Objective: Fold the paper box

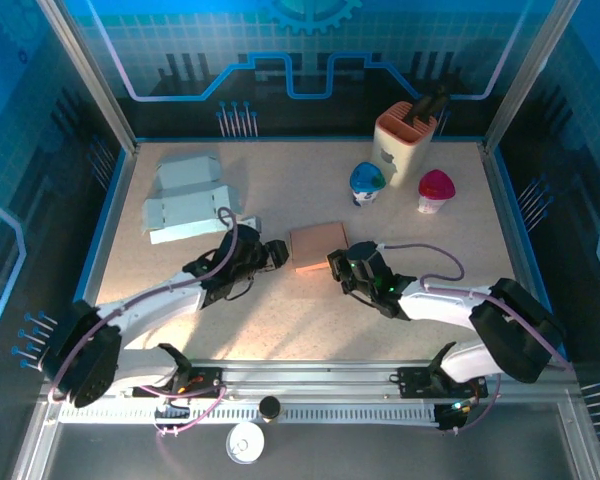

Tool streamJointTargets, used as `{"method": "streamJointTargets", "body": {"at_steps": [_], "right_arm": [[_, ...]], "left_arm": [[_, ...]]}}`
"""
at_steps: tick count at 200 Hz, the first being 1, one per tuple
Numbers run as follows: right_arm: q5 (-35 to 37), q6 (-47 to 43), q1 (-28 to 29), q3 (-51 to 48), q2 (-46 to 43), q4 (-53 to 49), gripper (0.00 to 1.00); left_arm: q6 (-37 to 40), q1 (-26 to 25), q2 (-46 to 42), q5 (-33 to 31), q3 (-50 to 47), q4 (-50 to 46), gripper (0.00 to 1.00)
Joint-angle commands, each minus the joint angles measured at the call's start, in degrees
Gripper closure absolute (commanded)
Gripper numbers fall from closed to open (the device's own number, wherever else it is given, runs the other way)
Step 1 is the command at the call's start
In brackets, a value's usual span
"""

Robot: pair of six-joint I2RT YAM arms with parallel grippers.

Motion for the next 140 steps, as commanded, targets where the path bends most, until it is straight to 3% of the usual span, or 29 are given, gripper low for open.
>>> {"method": "streamJointTargets", "body": {"at_steps": [1,82,140], "right_arm": [[-1.1,-0.5,-0.6,-1.5,1.3,0.7,0.98],[-1.2,-0.6,-1.0,-4.1,0.1,-0.3,0.8],[-2.9,-2.5,-1.6,-4.9,-1.8,-1.8,0.67]], "left_arm": [[1.2,0.6,4.2,4.2,3.0,0.4,0.45],[3.6,1.9,16.7,7.9,7.2,7.4,0.54],[4.2,2.0,19.9,8.4,7.9,9.6,0.62]]}}
